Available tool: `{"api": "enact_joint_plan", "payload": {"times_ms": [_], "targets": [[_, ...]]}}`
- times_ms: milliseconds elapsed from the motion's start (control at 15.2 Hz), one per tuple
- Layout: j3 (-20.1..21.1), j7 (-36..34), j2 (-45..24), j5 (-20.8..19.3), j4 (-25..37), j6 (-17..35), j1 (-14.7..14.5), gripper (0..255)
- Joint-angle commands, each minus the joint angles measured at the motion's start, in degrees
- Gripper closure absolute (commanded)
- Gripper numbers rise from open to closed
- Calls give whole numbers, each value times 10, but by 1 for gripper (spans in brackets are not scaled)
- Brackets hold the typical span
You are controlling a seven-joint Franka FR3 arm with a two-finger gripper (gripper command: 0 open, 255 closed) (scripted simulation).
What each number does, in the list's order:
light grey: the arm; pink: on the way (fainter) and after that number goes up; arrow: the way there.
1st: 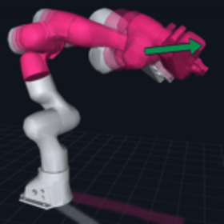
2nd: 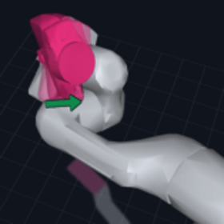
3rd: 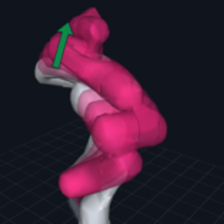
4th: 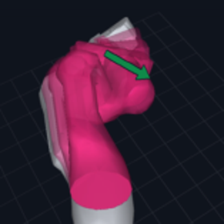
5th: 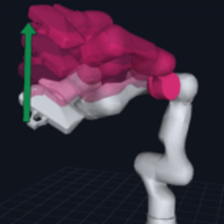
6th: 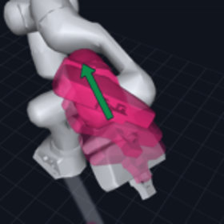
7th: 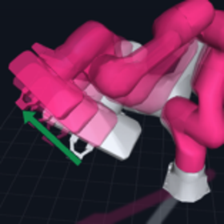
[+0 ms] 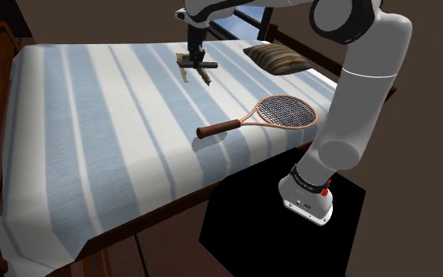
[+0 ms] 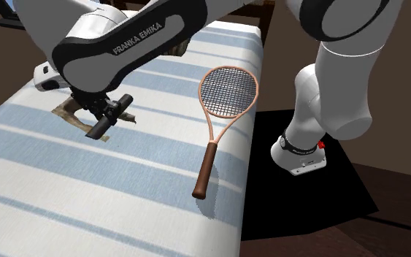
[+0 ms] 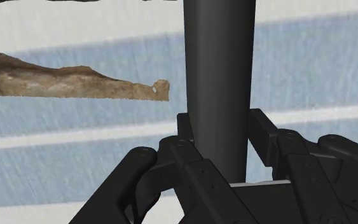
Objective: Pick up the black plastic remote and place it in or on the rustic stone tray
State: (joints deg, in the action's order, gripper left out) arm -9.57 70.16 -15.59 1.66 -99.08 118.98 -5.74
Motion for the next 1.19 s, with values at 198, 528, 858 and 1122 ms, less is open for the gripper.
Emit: {"api": "enact_joint_plan", "payload": {"times_ms": [198, 528, 858, 1122], "targets": [[-6, 42, -111, 24, 160, -50, 36, 255], [-3, 70, -271, 46, 417, -148, 85, 255], [-2, 71, -270, 46, 377, -109, 83, 255], [-1, 72, -274, 47, 352, -80, 81, 255]]}}
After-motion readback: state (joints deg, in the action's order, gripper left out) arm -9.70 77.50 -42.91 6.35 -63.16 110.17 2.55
